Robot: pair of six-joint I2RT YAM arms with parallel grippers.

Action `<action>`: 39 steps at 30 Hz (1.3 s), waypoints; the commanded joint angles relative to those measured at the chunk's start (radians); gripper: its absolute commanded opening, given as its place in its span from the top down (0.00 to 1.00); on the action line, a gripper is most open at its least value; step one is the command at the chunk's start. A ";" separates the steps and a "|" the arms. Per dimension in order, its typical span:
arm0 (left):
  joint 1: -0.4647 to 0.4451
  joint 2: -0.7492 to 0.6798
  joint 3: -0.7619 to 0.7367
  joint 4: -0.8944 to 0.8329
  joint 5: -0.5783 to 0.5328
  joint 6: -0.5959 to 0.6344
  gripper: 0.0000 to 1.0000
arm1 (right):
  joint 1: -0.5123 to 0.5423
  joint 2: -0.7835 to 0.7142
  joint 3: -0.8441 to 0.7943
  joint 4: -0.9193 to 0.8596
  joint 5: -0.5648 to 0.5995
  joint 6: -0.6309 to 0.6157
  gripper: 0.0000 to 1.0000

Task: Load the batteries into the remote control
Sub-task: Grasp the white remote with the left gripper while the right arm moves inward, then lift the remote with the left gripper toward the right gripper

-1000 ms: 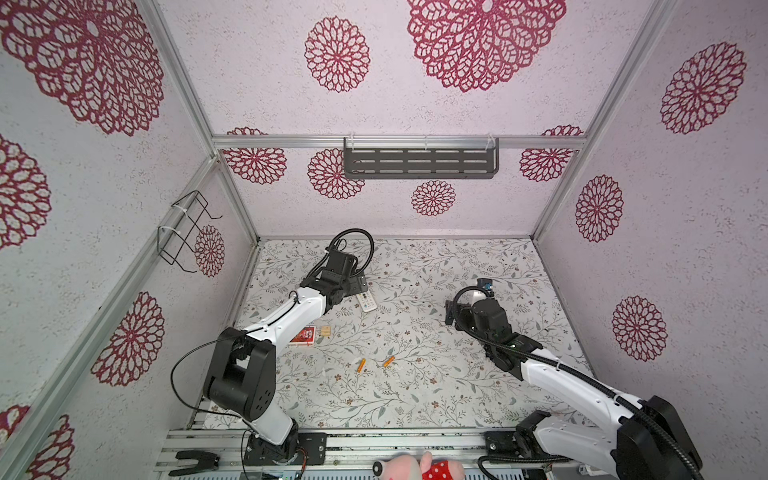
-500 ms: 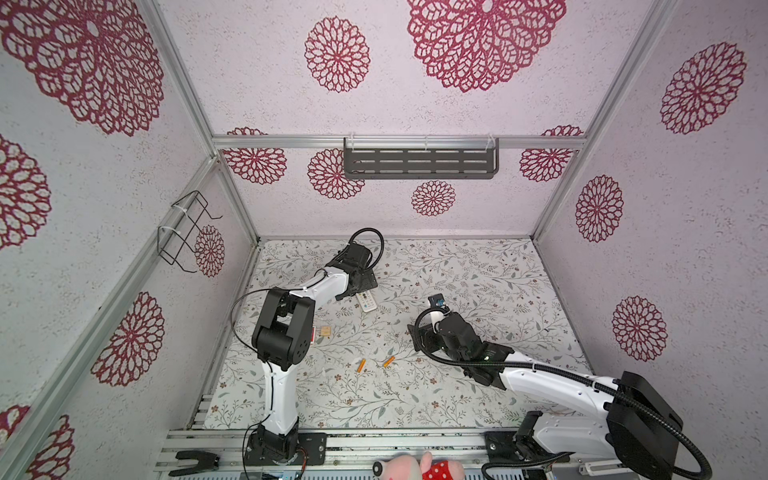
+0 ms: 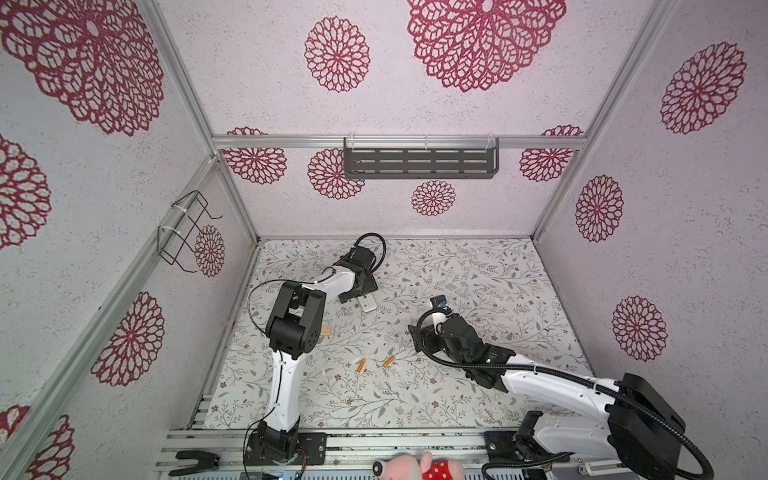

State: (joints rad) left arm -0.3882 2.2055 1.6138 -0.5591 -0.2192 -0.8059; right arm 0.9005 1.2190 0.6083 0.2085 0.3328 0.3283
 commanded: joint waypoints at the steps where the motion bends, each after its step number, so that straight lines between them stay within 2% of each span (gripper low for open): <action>1: -0.006 0.030 0.021 0.005 -0.005 -0.021 0.14 | 0.005 0.008 0.014 0.004 0.013 0.022 0.01; 9: -0.018 0.034 0.014 0.005 -0.011 -0.024 0.30 | 0.005 -0.017 0.023 -0.034 0.035 0.032 0.01; 17: -0.031 -0.015 -0.039 0.034 -0.016 -0.024 0.42 | 0.003 -0.015 0.069 -0.131 0.111 0.072 0.01; 23: -0.029 -0.080 -0.115 0.100 0.025 -0.012 0.61 | 0.003 -0.022 0.103 -0.177 0.078 0.090 0.01; 30: -0.027 -0.287 -0.361 0.389 0.152 -0.022 0.80 | 0.000 -0.052 0.132 -0.207 -0.003 0.148 0.01; 33: -0.022 -0.388 -0.482 0.552 0.243 -0.004 0.81 | -0.004 -0.068 0.144 -0.199 -0.067 0.178 0.01; 36: 0.005 -0.492 -0.589 0.684 0.385 -0.008 0.80 | -0.008 -0.095 0.148 -0.186 -0.128 0.216 0.01; 39: 0.018 -0.610 -0.679 0.761 0.485 0.017 0.80 | -0.010 -0.129 0.141 -0.147 -0.198 0.251 0.01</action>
State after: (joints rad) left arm -0.3882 1.6772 0.9871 0.0181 0.1150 -0.8158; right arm 0.8963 1.1347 0.7238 0.0139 0.2203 0.5182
